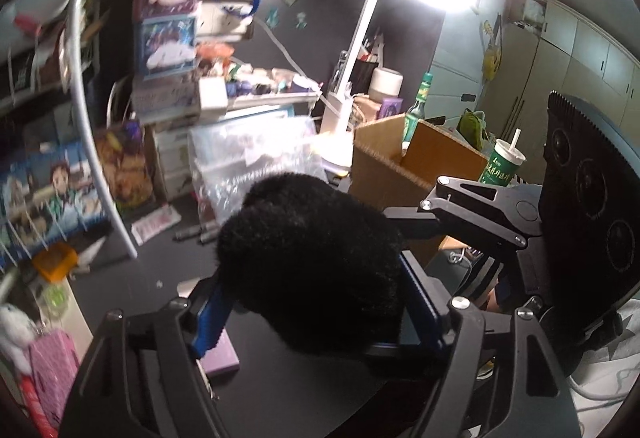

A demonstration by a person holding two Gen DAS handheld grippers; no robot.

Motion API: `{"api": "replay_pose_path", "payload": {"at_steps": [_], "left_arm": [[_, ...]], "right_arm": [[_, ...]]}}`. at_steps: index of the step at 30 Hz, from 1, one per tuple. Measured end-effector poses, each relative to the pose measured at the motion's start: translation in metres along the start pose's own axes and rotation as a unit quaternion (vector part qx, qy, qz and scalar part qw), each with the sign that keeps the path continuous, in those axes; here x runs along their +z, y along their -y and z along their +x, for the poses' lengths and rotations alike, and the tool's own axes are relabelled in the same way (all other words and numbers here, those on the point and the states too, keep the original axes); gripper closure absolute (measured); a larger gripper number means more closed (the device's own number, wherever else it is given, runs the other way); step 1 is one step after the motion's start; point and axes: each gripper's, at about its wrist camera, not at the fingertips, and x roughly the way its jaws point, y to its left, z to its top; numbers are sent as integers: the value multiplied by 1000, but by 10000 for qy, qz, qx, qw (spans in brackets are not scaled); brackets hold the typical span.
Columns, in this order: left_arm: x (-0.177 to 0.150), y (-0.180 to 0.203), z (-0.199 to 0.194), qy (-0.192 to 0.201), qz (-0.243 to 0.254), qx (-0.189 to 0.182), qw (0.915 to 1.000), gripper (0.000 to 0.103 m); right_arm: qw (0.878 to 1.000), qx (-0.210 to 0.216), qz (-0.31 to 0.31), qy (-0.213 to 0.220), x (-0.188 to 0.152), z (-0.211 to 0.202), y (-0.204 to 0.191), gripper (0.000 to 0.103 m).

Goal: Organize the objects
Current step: 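Carry the black pom-pom into the cardboard box and release it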

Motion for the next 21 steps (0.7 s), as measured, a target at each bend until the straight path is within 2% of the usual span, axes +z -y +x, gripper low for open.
{"api": "replay_pose_path", "payload": {"at_steps": [5,12,21], "left_arm": [[29,19,8,-18,176,-51,9998,30],[71,57,46,-281,467,-293,9981,30],[114,102,117,-976,609,-671,9911,29]], "right_arm": [[9998,-183,117,46,9,-21,24,39],[9972,-414,618,-83,4,-47,78,39],[9886,-563,1352,-351,-22,-70,150,39]]}}
